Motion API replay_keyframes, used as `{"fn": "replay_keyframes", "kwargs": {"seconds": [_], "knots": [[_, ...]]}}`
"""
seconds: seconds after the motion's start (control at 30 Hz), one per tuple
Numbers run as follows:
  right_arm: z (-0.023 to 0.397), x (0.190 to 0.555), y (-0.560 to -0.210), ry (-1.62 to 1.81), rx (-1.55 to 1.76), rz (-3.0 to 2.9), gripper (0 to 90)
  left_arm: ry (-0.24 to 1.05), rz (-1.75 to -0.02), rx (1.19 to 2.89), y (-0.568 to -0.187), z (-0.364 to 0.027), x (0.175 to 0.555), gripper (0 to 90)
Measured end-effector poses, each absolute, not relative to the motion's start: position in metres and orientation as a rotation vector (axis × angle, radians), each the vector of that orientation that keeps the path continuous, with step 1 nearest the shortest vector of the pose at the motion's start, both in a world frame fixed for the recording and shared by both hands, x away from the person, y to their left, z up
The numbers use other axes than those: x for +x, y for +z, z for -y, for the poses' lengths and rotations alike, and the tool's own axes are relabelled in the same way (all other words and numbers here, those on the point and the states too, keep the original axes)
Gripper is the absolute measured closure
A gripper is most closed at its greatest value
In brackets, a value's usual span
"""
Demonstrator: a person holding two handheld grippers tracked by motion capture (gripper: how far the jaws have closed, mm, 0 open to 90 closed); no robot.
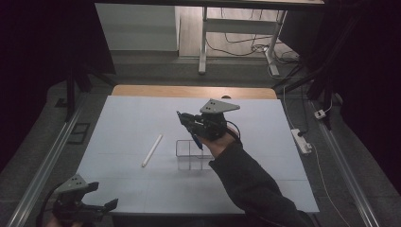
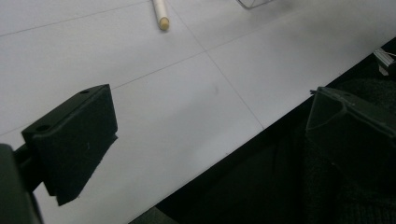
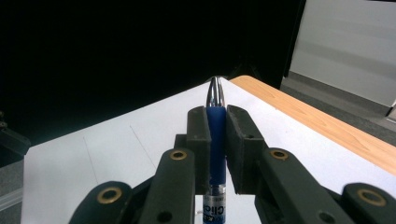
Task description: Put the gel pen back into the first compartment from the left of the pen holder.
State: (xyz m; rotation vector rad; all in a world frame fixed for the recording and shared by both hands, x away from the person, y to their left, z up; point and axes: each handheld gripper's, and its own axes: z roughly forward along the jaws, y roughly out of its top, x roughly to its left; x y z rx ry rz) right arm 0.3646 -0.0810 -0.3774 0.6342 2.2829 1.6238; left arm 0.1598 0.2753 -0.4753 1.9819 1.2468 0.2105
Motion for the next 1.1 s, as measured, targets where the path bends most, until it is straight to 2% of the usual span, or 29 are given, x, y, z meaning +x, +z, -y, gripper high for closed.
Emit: {"fn": "replay_keyframes", "kwargs": {"seconds": [0.73, 1.1], "knots": [[0.039, 0.370, -0.394, 1.643, 0.603, -2.283, 80.2, 0.209, -1.243, 1.982, -0.475, -0.276, 0.160, 2.5], [0.033, 0.369, -0.410, 1.630, 0.617, -2.286, 80.2, 0.210, -1.241, 1.983, -0.475, -0.276, 0.159, 2.6]]}}
